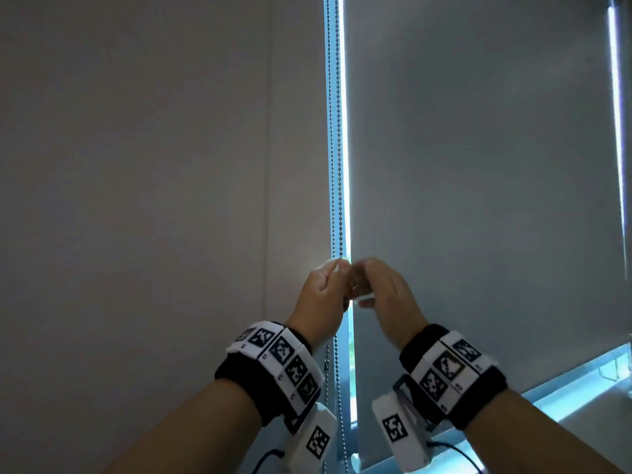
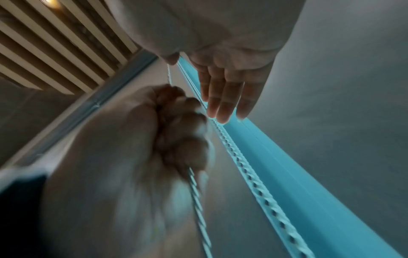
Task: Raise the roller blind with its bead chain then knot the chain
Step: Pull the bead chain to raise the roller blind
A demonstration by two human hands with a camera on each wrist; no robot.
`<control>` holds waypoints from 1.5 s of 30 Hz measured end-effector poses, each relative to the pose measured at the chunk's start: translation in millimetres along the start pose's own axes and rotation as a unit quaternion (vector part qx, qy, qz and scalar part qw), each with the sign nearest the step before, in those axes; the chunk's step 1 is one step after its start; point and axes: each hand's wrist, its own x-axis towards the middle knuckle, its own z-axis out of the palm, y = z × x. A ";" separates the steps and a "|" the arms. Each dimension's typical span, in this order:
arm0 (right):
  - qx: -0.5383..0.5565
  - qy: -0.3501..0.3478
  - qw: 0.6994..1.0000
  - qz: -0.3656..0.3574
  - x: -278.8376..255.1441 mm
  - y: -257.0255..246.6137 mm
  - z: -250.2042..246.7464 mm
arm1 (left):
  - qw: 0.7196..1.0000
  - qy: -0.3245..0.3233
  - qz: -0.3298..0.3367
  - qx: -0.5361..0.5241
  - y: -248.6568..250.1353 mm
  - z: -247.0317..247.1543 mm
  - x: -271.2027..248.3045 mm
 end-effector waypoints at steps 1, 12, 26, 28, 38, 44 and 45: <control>0.015 0.001 1.000 -0.002 6.7 -8.7 0.0 | 1.000 -0.003 -0.003 0.001 -4.7 1.8 -4.0; 0.071 -0.065 0.995 0.000 32.8 -59.6 8.3 | 0.988 -0.080 -0.019 0.133 -42.0 11.2 -42.0; 0.020 -0.076 0.991 -0.106 -2.6 -23.9 11.5 | 0.989 -0.129 -0.077 0.005 11.6 -33.1 -3.0; -0.009 -0.078 0.991 -0.109 -10.1 -15.4 10.5 | 0.991 -0.114 -0.071 -0.004 34.0 -27.6 15.1; -0.219 -0.113 0.959 -0.137 -33.5 17.3 2.2 | 0.991 -0.015 -0.069 -0.118 117.9 4.7 70.9; -0.258 -0.179 0.943 -0.106 -41.0 32.7 -4.6 | 0.992 0.049 -0.045 -0.103 96.9 18.5 71.3; -0.266 -0.191 0.939 -0.104 -41.7 37.2 -4.7 | 0.993 0.048 -0.041 -0.095 93.1 19.7 70.1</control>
